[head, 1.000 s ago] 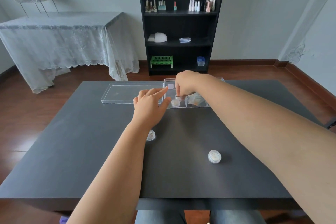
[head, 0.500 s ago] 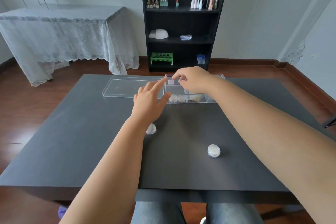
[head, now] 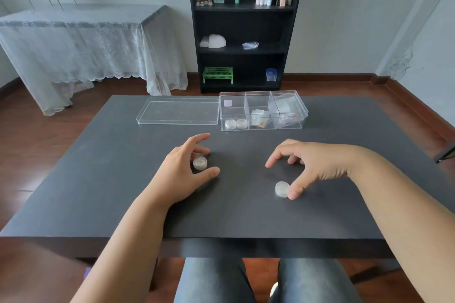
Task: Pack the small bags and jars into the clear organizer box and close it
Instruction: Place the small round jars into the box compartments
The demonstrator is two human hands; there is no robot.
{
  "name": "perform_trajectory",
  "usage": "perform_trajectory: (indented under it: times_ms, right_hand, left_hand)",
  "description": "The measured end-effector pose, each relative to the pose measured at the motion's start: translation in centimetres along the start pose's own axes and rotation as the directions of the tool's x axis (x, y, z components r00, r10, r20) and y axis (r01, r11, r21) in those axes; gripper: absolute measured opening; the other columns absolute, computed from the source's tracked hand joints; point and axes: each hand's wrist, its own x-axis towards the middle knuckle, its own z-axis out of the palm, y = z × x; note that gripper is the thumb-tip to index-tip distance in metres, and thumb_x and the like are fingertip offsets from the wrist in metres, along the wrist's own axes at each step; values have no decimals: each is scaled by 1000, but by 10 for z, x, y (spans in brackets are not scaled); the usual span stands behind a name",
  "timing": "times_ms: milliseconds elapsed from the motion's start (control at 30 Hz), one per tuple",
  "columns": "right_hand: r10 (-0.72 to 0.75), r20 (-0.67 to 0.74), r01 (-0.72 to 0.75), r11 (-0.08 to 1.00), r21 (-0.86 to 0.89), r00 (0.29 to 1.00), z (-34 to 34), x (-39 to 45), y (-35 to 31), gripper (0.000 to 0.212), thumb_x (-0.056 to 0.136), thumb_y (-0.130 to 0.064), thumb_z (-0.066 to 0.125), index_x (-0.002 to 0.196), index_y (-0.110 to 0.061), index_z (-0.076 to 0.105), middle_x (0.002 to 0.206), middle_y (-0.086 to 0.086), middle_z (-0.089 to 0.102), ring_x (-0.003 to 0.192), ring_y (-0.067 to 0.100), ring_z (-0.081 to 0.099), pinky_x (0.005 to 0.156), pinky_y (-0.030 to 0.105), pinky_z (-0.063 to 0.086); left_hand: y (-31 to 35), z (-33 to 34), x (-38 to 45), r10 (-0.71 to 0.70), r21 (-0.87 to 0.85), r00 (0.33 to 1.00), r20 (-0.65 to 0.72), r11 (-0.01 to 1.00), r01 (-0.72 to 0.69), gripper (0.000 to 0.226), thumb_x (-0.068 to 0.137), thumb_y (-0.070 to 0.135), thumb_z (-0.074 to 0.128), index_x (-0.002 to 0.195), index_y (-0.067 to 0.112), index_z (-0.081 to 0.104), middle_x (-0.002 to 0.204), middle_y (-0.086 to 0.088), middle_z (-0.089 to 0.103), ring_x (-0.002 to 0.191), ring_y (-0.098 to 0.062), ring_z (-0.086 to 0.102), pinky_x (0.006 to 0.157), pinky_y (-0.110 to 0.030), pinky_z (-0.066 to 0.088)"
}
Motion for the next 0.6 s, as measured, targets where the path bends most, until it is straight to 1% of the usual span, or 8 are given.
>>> perform_trajectory:
  times_ms: [67,167,267,333,400,467,533,600]
  right_hand:
    - [-16,15,16,998,-54,1000,5,0,1,65,54,-45,88,109,-57,57,123,-35,34,116,-6,37,90,25,37]
    - [-48,-78,42,996,-74,996,13,3,0,49,58,-38,89,99,-52,65,122,-32,34,114,-5,37,85,23,36]
    - [-73,-171,70,997,-24,983,21,7,1,35,61,-36,88,89,-47,71,121,-30,39,110,-3,41,82,22,37]
    - [-88,-223,91,996,7,971,23,10,2,30,63,-36,87,88,-46,71,117,-28,44,105,-2,46,78,19,39]
    - [-96,-288,110,993,32,953,24,14,2,27,67,-36,83,89,-45,70,111,-24,50,96,-1,52,76,21,42]
    - [-96,-352,127,990,66,931,21,18,0,25,69,-34,80,90,-43,68,101,-20,57,84,-3,56,74,24,47]
    - [-91,-406,135,988,80,909,16,21,-5,25,70,-33,78,90,-43,68,90,-17,60,74,-4,56,68,22,46]
    - [-99,-457,139,989,55,884,6,25,-10,26,71,-31,76,92,-43,68,88,-14,61,73,0,57,63,20,44]
  left_hand:
    - [0,0,-4,18,19,1000,2,1000,-18,72,76,39,77,135,49,37,111,26,62,104,1,54,91,-21,41]
    - [-1,0,-4,34,24,998,-44,999,-33,65,80,25,75,135,41,44,110,22,65,103,-2,58,94,-26,46]
    - [-1,2,-4,44,-1,996,-80,999,-44,59,82,19,73,132,41,48,105,22,66,98,-1,61,90,-21,48]
    - [3,5,-1,50,-50,994,-93,997,-55,55,83,20,73,128,43,50,103,21,66,93,0,62,83,-15,49]
    - [12,7,5,75,-58,992,-105,995,-81,49,85,22,71,124,43,52,102,22,66,93,2,60,76,-12,48]
    - [25,7,18,123,-3,985,-123,992,-124,44,86,24,69,123,42,53,103,22,64,94,4,58,72,-16,48]
    - [38,4,36,170,56,975,-142,985,-163,40,86,28,68,121,39,54,104,20,62,89,5,57,68,-18,46]
    - [50,0,57,180,94,973,-145,981,-168,36,86,35,68,120,36,55,103,17,61,81,4,58,67,-20,45]
